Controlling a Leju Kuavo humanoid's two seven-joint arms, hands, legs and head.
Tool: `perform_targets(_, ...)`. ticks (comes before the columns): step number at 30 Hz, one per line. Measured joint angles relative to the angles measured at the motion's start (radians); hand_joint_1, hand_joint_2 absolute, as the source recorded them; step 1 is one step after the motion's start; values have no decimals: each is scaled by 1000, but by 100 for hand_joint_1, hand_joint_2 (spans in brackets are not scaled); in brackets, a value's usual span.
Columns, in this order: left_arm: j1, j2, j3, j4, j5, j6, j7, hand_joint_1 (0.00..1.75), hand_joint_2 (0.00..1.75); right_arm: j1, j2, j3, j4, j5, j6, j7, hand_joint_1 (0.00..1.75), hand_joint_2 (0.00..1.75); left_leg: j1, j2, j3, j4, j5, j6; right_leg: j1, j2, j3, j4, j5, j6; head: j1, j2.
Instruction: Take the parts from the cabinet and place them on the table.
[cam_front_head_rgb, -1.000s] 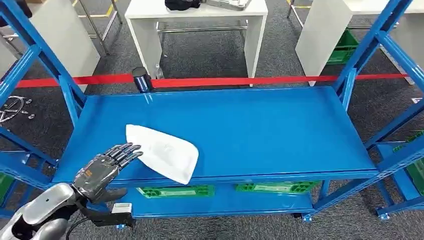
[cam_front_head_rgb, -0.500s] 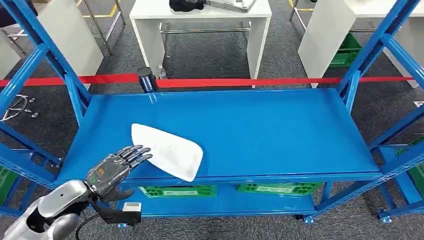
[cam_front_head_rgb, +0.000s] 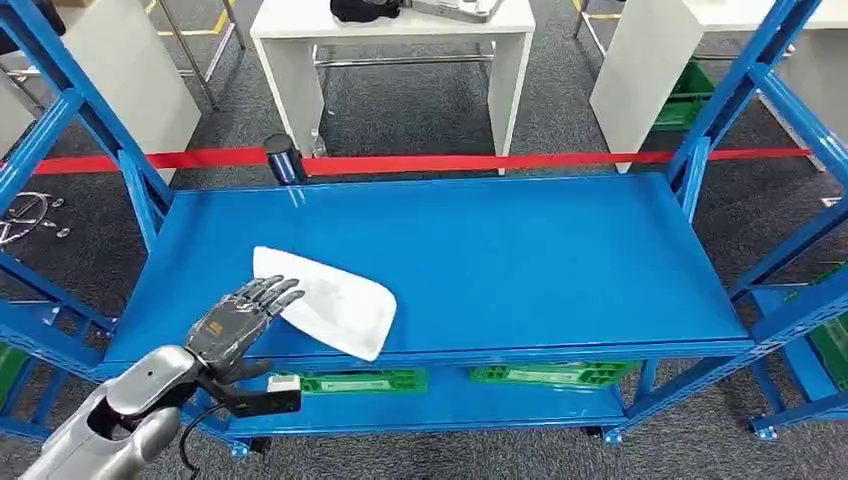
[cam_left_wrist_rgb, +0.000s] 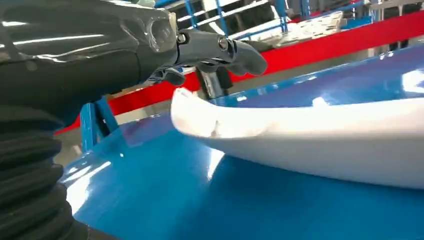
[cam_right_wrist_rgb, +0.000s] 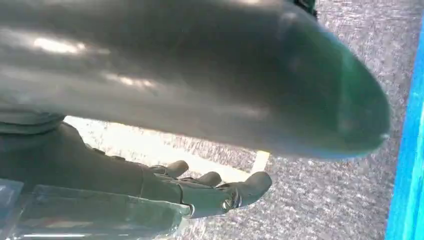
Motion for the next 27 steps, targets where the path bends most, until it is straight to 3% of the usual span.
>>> perform_targets(2, -3, -14, 0, 12, -7, 0, 5, 0, 175, 0, -1, 0, 10, 0, -7, 0, 0, 0, -2, -1, -1, -5, 4, 8, -2, -1, 3, -7, 4, 11, 0, 0)
perform_targets(3, -5, -21, 1, 16, -17, -1, 7, 0, 175, -2, -3, 0, 12, 2, -10, 0, 0, 0, 12, 2, 13, -24, 16, 17, -2, -2, -7, 5, -3, 16, 1, 0)
perform_targets(4, -11, -32, 2, 22, -23, -2, 9, 0, 175, -2, -5, 0, 14, 3, -10, -2, 0, 0, 7, 2, 15, -28, 19, 21, 1, -2, -19, 32, -21, 14, 3, 0)
perform_targets(6, -16, -46, 3, 32, -33, -5, 10, 0, 175, -5, -13, 0, 21, 5, -10, -3, 0, 0, 5, 2, 12, -28, 22, 27, -3, -2, -87, 178, -86, 3, 5, 0)
perform_targets(7, -15, -53, 3, 40, -34, -6, 10, 0, 175, -4, -18, 0, 25, 6, -10, -5, 0, 0, 3, 2, 10, -27, 22, 27, -3, -2, -127, 261, -113, 3, 5, 0)
perform_targets(8, -15, -60, 3, 47, -39, -8, 10, 0, 175, -4, -20, 0, 28, 7, -10, -6, 0, 0, 3, 2, 10, -27, 22, 27, -3, -2, -153, 313, -124, 8, 5, 0)
perform_targets(9, -16, -66, 3, 53, -42, -9, 10, 0, 175, -4, -22, 0, 31, 7, -11, -7, 0, 0, 3, 2, 11, -26, 22, 27, -4, -2, -151, 308, -115, 15, 5, 0)
perform_targets(10, -17, -70, 4, 57, -42, -10, 10, 0, 175, -4, -25, 0, 34, 7, -11, -9, 0, 0, 3, 1, 11, -26, 21, 26, -6, -2, -128, 259, -90, 26, 5, 0)
perform_targets(12, -21, -80, 6, 64, -44, -10, 10, 0, 175, -6, -29, 0, 36, 8, -13, -10, 0, 0, 5, -2, 11, -18, 17, 20, -11, -4, -36, 72, -19, 45, 5, 0)
perform_targets(13, -22, -84, 8, 67, -45, -10, 10, 0, 175, -9, -31, 0, 37, 8, -13, -11, 0, 0, 3, -2, 8, -10, 12, 14, -12, -6, -6, 1, -8, 42, 6, 0)
perform_targets(14, -23, -85, 10, 69, -45, -10, 10, 0, 175, -11, -32, 0, 41, 8, -13, -12, 0, 0, -4, -2, 3, -3, 7, 8, -7, -3, 0, 1, -4, 28, 6, 0)
perform_targets(17, -26, -90, 11, 77, -51, -11, 10, 0, 175, -11, -34, 0, 45, 8, -21, -13, 0, 0, 0, -2, 2, -5, 10, 1, -2, -3, -5, 5, -2, 12, 5, 0)
perform_targets(18, -28, -91, 12, 79, -53, -11, 10, 0, 175, -12, -33, 0, 48, 9, -23, -13, 0, 0, 3, -2, -1, 0, 4, -5, -13, -3, -2, 0, 3, 4, 5, 0)
perform_targets(19, -29, -93, 15, 80, -53, -11, 9, 0, 175, -14, -34, 0, 50, 10, -25, -13, 0, 0, 4, -1, -13, 23, -15, -12, -13, -2, -1, 0, 2, 2, 3, 0)
perform_targets(20, -33, -93, 16, 82, -55, -11, 9, 0, 175, -15, -34, 0, 50, 10, -25, -13, 0, 0, 7, -1, -36, 77, -49, -18, -13, -2, -1, 0, 2, -4, 0, 0)
perform_targets(22, -36, -98, 16, 88, -64, -11, 9, 0, 175, -18, -34, 0, 52, 13, -24, -13, 0, 0, 11, -1, -114, 241, -123, -26, -11, -2, -3, 1, 3, -8, 0, 0)
perform_targets(23, -36, -100, 16, 92, -66, -13, 9, 0, 175, -19, -35, 0, 54, 14, -24, -13, 0, 0, 13, -1, -144, 302, -140, -27, -10, -3, -4, 1, 3, -8, 0, 0)
perform_targets(24, -37, -107, 15, 97, -73, -15, 9, 0, 175, -20, -35, 0, 56, 15, -24, -13, 0, 0, 13, -1, -154, 318, -132, -26, -9, -2, -4, 1, 3, -8, 0, 0)
perform_targets(25, -41, -112, 15, 102, -75, -17, 9, 0, 175, -22, -35, 0, 60, 16, -24, -13, 0, 0, 13, -1, -138, 282, -103, -24, -9, -2, -3, 1, 3, -8, 0, 0)
perform_targets(27, -59, -126, 14, 114, -84, -19, 4, 0, 175, -28, -35, 0, 68, 16, -29, -13, 0, 0, 12, -1, -55, 114, -16, -13, -6, -1, 1, 1, 3, -8, 0, 0)
